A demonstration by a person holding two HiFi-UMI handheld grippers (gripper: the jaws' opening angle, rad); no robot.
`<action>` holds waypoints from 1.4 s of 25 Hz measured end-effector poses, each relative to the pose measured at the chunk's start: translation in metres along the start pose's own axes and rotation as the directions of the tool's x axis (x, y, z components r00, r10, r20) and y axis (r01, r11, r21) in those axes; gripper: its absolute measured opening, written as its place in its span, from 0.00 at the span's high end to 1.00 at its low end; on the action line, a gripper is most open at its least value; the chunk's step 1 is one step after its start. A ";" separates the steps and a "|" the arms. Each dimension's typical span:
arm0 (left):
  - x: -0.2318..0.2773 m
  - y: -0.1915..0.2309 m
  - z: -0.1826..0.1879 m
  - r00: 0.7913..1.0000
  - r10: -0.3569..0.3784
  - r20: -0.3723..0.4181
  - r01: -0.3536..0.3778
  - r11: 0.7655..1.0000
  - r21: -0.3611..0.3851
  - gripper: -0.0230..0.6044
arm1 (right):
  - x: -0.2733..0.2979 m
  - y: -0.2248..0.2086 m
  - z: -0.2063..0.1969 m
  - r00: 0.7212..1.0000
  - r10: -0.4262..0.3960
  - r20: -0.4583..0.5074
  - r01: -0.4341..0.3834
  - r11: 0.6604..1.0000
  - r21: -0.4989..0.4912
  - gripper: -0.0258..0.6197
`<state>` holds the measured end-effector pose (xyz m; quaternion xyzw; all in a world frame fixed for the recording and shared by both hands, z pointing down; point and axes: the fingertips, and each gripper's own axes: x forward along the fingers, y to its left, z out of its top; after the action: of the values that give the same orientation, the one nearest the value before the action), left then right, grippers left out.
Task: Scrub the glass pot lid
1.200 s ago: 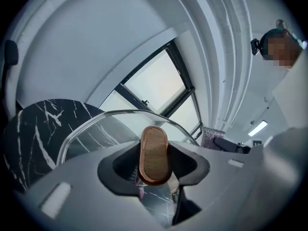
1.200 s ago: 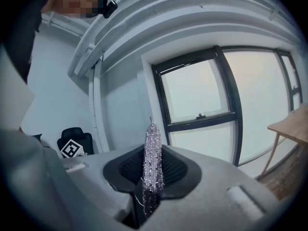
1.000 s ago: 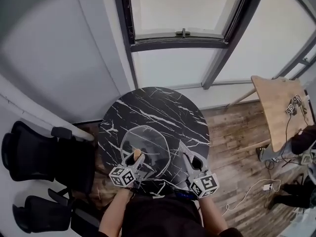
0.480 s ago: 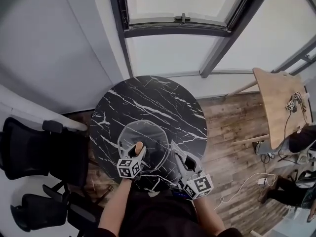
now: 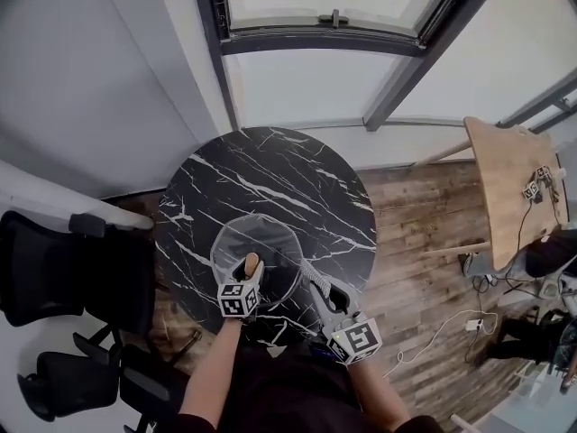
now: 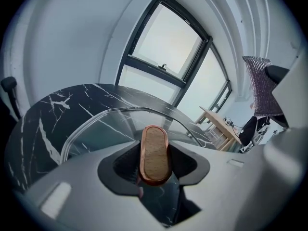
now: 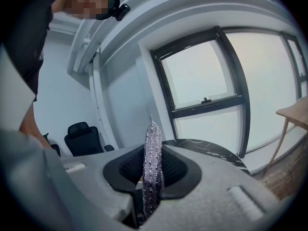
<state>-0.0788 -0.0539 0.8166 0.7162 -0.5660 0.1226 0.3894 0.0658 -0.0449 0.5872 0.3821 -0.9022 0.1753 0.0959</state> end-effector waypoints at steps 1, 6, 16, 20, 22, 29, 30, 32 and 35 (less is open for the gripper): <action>0.002 0.001 -0.003 1.000 0.008 -0.008 -0.008 1.000 0.003 0.67 | 0.000 0.001 -0.001 1.000 0.003 0.001 -0.003 1.000 0.001 0.84; 0.011 0.006 -0.012 0.998 0.039 -0.045 -0.039 0.999 0.006 0.67 | 0.000 0.001 0.000 1.000 0.008 0.002 -0.008 1.000 0.001 0.84; 0.019 0.006 -0.024 0.993 0.067 -0.098 -0.063 0.997 0.050 0.67 | -0.007 -0.008 -0.006 1.000 -0.007 -0.006 0.007 1.000 0.019 0.84; 0.022 0.007 -0.026 0.993 0.076 -0.094 -0.072 0.996 0.054 0.67 | -0.011 -0.007 -0.006 1.000 -0.005 -0.004 0.005 1.000 0.012 0.84; 0.023 0.006 -0.025 0.993 0.081 -0.089 -0.077 0.996 0.053 0.67 | -0.014 -0.008 -0.006 1.000 -0.007 -0.005 0.007 1.000 0.010 0.84; 0.024 0.007 -0.023 0.992 0.092 -0.083 -0.087 0.994 0.062 0.67 | -0.017 -0.010 -0.007 1.000 -0.012 0.003 0.012 1.000 0.020 0.84; 0.025 0.007 -0.024 0.992 0.095 -0.084 -0.090 0.994 0.065 0.67 | -0.016 -0.009 -0.007 1.000 -0.010 0.003 0.010 1.000 0.020 0.84; 0.025 0.008 -0.025 0.992 0.098 -0.083 -0.092 0.993 0.071 0.67 | -0.015 -0.007 -0.008 1.000 -0.005 0.001 0.005 1.000 0.018 0.84; 0.024 0.004 -0.024 0.995 0.057 -0.086 -0.052 0.997 0.054 0.66 | -0.013 -0.005 -0.009 1.000 -0.002 0.002 0.002 1.000 0.022 0.84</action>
<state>-0.0682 -0.0545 0.8496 0.7042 -0.5645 0.1791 0.3917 0.0791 -0.0360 0.5923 0.3841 -0.9000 0.1849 0.0909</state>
